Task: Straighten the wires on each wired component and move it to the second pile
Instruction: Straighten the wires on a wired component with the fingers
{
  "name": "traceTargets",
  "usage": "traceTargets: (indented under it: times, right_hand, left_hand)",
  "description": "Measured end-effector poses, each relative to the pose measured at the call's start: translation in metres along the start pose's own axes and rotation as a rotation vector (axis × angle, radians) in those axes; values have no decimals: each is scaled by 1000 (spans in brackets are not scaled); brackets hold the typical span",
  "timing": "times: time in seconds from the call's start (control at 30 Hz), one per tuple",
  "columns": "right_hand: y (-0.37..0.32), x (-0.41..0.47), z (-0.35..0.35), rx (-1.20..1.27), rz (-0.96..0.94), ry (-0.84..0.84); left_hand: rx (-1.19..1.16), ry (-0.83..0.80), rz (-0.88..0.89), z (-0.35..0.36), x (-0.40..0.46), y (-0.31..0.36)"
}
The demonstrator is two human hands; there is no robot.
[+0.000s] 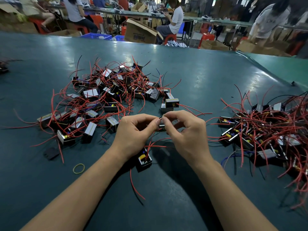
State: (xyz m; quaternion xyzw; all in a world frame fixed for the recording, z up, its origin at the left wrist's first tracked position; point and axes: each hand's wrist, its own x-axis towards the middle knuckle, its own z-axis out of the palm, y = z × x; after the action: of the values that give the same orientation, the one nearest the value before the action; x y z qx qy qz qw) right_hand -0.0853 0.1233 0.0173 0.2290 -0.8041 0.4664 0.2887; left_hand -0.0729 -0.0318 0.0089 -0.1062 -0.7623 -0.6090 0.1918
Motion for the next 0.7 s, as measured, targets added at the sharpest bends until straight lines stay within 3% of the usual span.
traceTargets:
  times: [0.4,0.47,0.6,0.7]
  right_hand:
    - [7,7,-9,-48,-143,-72]
    - [7,9,-13,15,-8,-172]
    - [5,13,-22,235,448,-419]
    - [4,13,-28,419,612,-553]
  left_hand:
    - [111,-70,73,-5,-2,-2]
    - [175,-97,125,-7,-2,-2]
    - [212,-141,200,-9,-2,-2]
    - [209,-182,226,-9,-3,-3]
